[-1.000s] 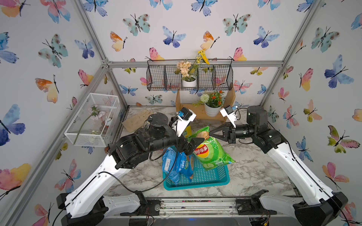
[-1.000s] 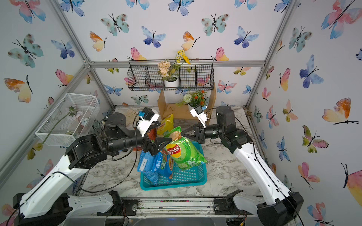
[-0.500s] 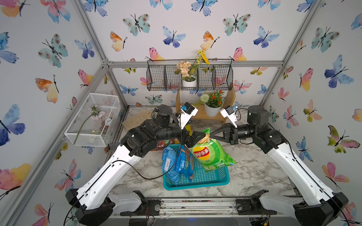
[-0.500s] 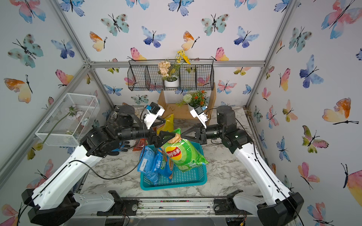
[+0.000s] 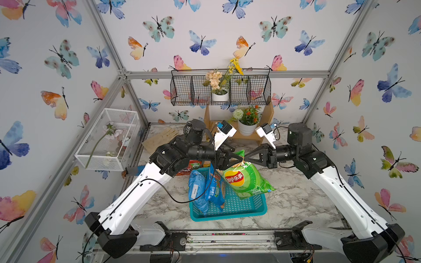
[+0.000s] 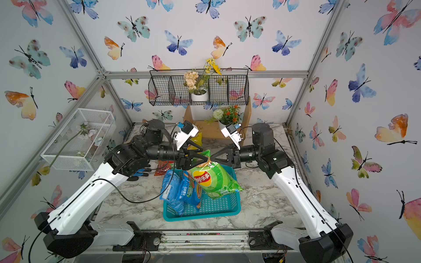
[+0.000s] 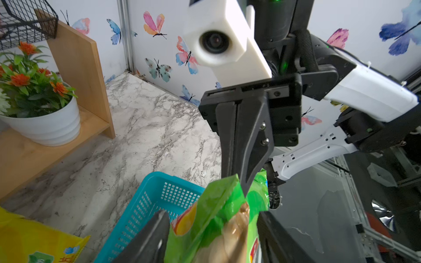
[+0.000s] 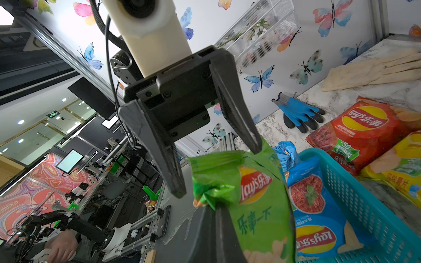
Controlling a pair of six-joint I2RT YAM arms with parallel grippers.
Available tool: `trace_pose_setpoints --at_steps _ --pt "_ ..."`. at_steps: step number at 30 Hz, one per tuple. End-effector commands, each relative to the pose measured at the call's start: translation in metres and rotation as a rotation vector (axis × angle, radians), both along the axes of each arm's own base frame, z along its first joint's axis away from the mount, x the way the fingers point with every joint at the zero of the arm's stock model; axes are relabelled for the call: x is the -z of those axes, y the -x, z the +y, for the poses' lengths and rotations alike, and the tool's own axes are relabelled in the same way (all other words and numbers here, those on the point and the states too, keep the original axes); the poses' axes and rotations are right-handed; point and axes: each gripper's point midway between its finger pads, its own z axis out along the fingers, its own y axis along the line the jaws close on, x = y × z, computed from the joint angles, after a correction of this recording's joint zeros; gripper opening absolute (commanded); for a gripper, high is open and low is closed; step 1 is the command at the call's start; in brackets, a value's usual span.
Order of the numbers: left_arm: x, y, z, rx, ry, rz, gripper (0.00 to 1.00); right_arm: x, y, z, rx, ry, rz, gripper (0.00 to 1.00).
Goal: Put the potato chips into the basket
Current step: Pick up the potato chip from the center of the board.
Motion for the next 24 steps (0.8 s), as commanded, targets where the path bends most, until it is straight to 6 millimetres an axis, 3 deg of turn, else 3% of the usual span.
trace_pose_setpoints --at_steps 1,4,10,12,17,22,24 --pt "0.001 0.004 0.002 0.022 0.010 0.031 0.45 -0.006 0.008 -0.001 -0.037 -0.027 -0.028 0.02" --pt "0.005 0.002 0.003 0.027 0.003 0.060 0.26 -0.006 0.007 0.000 -0.036 -0.025 -0.027 0.02" --pt "0.011 0.002 0.001 0.031 -0.011 0.097 0.10 -0.007 0.006 0.000 -0.035 -0.025 -0.028 0.02" --pt "0.011 0.002 0.001 0.031 -0.009 0.102 0.00 -0.007 0.006 0.000 -0.034 -0.024 -0.027 0.02" --pt "0.015 0.001 0.002 0.014 -0.015 0.127 0.00 -0.002 0.004 0.000 -0.017 -0.010 -0.020 0.02" --pt "0.015 0.001 0.007 -0.017 -0.013 0.125 0.00 0.010 -0.006 0.000 0.049 0.037 -0.021 0.38" --pt "0.013 0.001 0.010 -0.038 -0.004 0.118 0.00 0.016 -0.012 -0.002 0.096 0.064 -0.028 0.47"
